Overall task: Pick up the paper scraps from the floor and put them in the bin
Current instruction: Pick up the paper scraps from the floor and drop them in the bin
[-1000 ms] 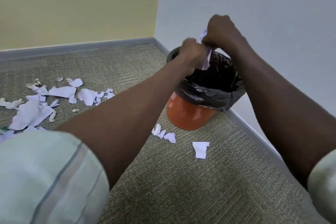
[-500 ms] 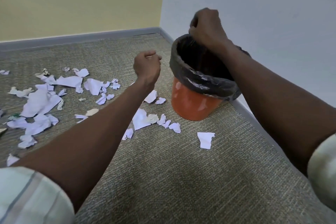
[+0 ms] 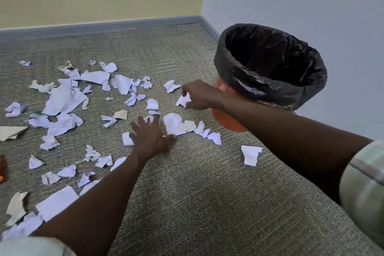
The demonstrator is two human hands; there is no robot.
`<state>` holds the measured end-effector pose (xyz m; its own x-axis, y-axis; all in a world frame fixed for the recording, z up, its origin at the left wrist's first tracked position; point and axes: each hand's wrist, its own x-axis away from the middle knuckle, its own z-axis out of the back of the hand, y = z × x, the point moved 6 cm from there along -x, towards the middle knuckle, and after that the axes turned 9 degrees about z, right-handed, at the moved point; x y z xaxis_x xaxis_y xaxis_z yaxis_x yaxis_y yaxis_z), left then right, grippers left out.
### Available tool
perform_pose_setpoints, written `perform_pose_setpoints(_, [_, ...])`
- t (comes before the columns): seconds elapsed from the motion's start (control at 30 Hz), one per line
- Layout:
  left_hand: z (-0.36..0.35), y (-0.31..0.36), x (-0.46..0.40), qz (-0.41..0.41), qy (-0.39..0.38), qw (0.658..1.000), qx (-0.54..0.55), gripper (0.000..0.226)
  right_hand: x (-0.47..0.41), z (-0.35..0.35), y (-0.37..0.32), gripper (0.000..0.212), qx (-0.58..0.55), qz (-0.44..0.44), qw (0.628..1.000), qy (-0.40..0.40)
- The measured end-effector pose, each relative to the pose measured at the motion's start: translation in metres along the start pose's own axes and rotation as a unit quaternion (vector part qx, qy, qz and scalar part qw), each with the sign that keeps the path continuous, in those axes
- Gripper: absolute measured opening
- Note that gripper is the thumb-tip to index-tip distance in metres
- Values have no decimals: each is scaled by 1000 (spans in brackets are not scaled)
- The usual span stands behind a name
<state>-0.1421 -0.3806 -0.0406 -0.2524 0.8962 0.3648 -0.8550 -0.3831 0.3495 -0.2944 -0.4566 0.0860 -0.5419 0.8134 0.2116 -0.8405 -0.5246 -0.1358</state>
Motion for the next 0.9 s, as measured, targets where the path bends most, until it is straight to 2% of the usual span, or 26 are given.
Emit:
perform_pose_setpoints(0.07, [-11, 2, 3, -58, -3, 997, -54, 105, 9, -34, 11, 63, 25, -44, 991, -123])
perform_pose_setpoints(0.13, [-18, 5, 5, -99, -4, 991, -89, 101, 23, -62, 19, 92, 35, -77, 974, -210])
perform_pose_setpoints(0.2, [-25, 9, 5, -129, 0, 987, -94, 92, 37, -88, 27, 113, 41, -108, 960, -257])
perform_pose_setpoints(0.3, [-34, 11, 3, -158, 15, 985, -69, 79, 50, -123, 35, 121, 7, -157, 950, -270])
perform_pose_setpoints(0.37, [-38, 8, 3, -178, 31, 982, -55, 69, 53, -139, 38, 114, -40, -193, 947, -254])
perform_pose_setpoints(0.5, [-39, -2, 5, -208, 72, 976, -1, 46, 47, -152, 47, 78, -130, -227, 950, -171])
perform_pose_setpoints(0.6, [-36, -7, 2, -189, 103, 974, 76, 43, 40, -151, 53, 46, -89, -202, 968, -119])
perform_pose_setpoints(0.67, [-30, -5, 0, -169, 124, 969, 131, 43, 33, -148, 52, 33, -67, -179, 976, -107])
perform_pose_setpoints(0.77, [-24, 5, -3, -180, 135, 958, 180, 51, 25, -137, 58, 22, -40, -197, 977, -74])
perform_pose_setpoints(0.83, [-23, 14, -6, -174, 130, 956, 195, 53, 21, -124, 63, 22, -63, -244, 968, -8])
perform_pose_setpoints(0.9, [-26, 22, -9, -139, 92, 965, 201, 52, 16, -114, 66, 28, -113, -266, 956, 52])
